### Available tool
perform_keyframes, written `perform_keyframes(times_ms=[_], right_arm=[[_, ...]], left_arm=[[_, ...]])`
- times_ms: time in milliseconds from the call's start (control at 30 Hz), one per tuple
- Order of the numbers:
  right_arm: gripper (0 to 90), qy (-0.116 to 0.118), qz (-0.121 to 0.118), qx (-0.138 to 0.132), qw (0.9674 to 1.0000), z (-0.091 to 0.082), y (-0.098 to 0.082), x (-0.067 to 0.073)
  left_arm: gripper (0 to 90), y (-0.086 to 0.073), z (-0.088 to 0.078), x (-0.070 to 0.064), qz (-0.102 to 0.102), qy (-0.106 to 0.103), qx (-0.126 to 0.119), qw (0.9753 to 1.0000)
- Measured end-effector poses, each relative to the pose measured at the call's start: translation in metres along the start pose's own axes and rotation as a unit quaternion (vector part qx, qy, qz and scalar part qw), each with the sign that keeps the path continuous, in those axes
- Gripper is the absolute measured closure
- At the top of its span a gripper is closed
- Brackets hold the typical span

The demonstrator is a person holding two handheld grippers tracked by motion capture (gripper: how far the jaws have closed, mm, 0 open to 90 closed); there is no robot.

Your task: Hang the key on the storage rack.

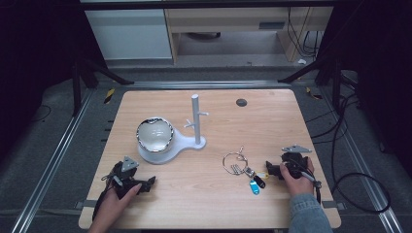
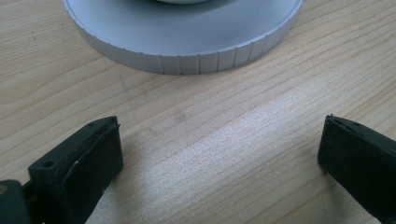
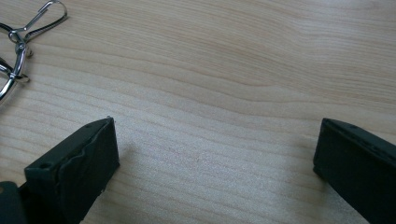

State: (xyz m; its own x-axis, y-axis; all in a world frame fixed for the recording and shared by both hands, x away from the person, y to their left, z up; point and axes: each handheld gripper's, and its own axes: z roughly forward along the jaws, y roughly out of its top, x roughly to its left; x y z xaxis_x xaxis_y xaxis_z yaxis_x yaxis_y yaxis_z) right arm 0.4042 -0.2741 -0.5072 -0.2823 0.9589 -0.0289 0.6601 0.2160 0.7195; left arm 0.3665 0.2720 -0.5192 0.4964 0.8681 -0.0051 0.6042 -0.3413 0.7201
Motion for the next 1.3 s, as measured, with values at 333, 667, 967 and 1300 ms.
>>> perform_keyframes(times_ms=[333,667,967,1300], right_arm=[[10.5,0.013,-0.006,0.002,0.9999,-0.002,0.004,0.003],[26.1,0.075,-0.075,0.040,0.9936,-0.023,0.029,0.013],[46.7,0.128,-0.131,0.078,0.9801,-0.032,0.048,0.036],[68.0,0.156,-0.191,0.109,0.9631,-0.023,0.055,0.057]], left_arm=[[0.0,0.000,0.000,0.001,0.002,-0.002,0.001,1.0000],[0.0,0.001,0.001,0.001,0.003,-0.003,0.001,1.0000],[0.0,0.001,0.001,0.001,0.003,-0.003,0.001,1.0000],[0.0,0.001,0.001,0.001,0.003,-0.003,0.001,1.0000]])
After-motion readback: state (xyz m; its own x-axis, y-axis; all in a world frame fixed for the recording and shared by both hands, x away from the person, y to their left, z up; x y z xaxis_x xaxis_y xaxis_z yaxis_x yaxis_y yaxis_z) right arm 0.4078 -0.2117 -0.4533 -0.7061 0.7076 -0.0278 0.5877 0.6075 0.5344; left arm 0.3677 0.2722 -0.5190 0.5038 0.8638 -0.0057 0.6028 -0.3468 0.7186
